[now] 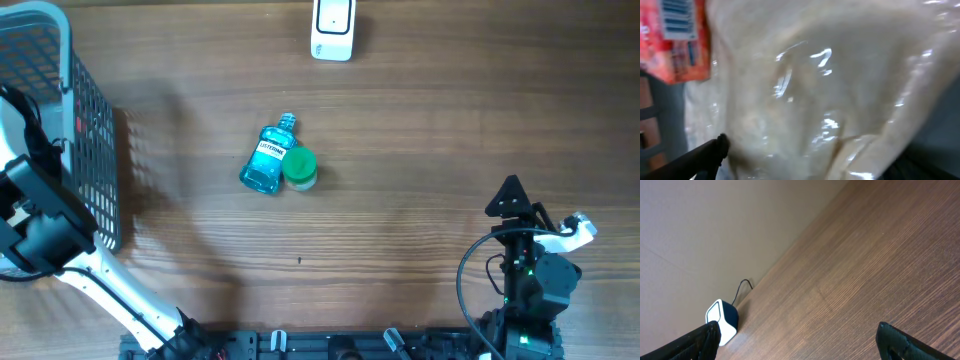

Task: Scan the item barcode
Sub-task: 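Reach the left gripper into the basket and grasp the clear plastic bag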

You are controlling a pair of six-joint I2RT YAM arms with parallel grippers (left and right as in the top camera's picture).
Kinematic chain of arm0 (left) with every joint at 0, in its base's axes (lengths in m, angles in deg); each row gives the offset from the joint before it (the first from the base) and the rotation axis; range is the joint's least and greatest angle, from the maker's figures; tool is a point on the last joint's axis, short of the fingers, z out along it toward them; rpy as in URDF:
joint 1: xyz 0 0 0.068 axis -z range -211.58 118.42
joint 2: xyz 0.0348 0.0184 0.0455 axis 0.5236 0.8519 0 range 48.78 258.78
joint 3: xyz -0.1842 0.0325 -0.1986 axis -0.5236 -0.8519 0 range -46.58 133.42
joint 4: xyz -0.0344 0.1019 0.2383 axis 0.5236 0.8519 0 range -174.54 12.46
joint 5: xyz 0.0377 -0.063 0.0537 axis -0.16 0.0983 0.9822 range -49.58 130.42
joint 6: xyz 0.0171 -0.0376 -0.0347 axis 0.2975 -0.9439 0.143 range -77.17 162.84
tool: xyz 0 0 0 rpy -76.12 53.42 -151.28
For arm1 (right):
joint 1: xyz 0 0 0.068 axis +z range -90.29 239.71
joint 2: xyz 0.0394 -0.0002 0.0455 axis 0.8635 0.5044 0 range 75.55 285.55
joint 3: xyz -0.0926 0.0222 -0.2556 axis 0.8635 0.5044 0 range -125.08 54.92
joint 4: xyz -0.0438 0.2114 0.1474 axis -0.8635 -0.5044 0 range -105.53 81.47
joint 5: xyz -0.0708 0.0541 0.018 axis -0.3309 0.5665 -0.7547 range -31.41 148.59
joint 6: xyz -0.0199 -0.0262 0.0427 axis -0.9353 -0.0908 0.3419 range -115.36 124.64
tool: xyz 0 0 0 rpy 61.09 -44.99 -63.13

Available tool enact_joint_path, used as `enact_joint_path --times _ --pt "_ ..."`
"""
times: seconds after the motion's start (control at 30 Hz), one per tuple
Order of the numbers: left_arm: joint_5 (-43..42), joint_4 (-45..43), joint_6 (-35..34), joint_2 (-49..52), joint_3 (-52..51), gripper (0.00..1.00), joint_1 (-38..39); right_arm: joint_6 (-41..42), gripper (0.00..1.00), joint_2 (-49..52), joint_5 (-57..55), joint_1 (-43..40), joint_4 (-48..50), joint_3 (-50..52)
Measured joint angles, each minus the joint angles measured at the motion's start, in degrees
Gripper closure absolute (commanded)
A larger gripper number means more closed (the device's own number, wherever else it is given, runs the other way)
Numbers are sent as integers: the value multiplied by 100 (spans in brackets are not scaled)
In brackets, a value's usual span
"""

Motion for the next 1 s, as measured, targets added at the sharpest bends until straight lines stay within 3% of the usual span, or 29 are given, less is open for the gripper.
enact_joint_path --times 0.1,0.17,0.27,0.5,1.0 --pt "0 214 -50 2 -72 37 0 0 0 0 0 0 2 0" --pt "-9 363 -61 7 -151 45 0 0 0 0 2 0 0 -2" --pt "-24 577 -22 52 -199 66 11 0 0 0 0 0 2 0" --pt "48 1032 9 87 -208 93 9 0 0 0 2 0 2 -2" --pt "17 1318 15 -9 -199 96 -262 0 0 0 2 0 2 0"
